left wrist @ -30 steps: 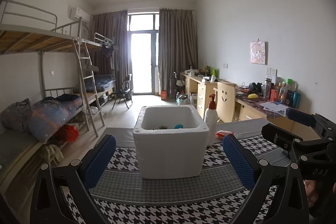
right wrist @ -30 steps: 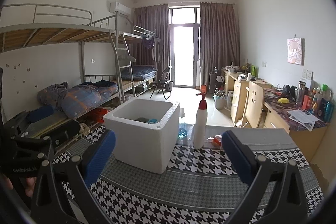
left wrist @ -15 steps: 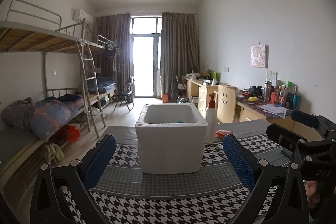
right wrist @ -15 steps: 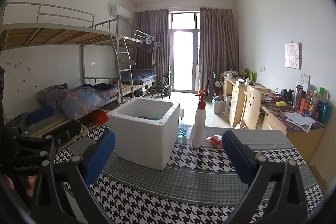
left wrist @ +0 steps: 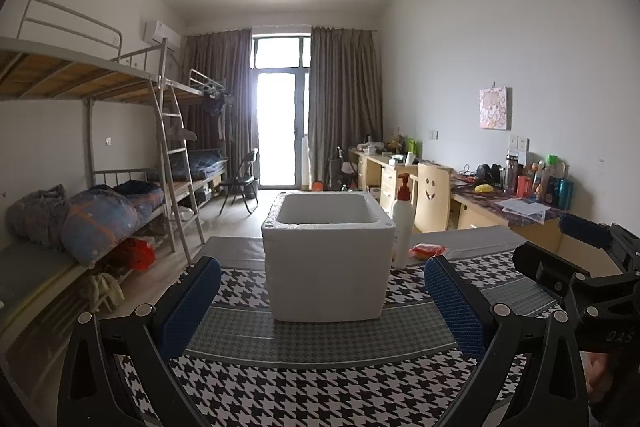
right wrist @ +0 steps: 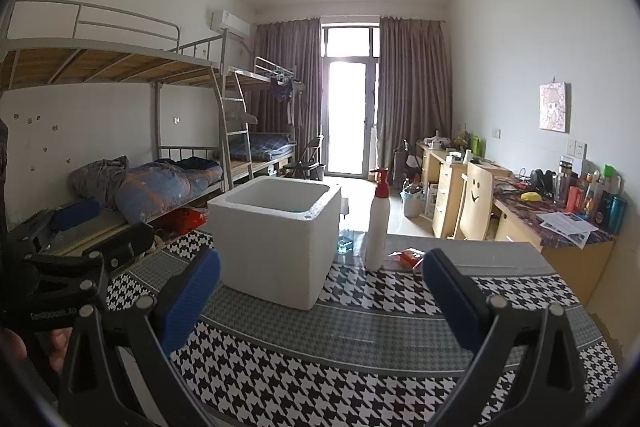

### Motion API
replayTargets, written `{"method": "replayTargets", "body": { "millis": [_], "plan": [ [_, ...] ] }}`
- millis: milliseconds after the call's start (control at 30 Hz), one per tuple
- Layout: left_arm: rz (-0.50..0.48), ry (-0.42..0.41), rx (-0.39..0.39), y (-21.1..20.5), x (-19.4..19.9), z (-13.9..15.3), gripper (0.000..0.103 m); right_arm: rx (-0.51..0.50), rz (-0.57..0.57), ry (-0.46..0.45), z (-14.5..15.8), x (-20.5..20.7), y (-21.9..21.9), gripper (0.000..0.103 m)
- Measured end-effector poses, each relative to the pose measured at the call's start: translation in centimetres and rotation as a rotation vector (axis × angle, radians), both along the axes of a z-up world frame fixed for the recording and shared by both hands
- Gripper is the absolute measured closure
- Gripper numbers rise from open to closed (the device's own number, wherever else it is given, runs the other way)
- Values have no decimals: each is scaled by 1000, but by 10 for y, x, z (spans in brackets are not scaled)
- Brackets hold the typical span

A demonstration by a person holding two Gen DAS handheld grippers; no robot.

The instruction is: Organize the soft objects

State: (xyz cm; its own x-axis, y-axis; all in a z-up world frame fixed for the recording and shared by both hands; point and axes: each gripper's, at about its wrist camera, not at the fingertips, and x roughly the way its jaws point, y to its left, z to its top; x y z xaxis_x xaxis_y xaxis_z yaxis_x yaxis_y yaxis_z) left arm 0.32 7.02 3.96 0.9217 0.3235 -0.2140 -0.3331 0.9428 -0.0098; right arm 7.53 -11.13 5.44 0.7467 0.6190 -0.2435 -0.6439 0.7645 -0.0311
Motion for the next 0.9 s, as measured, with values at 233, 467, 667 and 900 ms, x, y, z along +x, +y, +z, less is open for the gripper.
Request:
{"method": "replayTargets", "body": {
  "millis": [233,467,667,900],
  "plan": [
    [-10,3,5,-5,-5,-7,1,9,-9,10,-6,-4,-6,1],
    [-18,4,7,-6,-11,-11,1,4,-17,1,-13,-13,-8,1],
    [-22,9,-4,-5,-15,-15,1,13,-24,1,-16,-17,-10,1],
    [-23,12,-1,-7,-20,-19,1,6,-32,14,-21,-19,-11,1]
  ]
}}
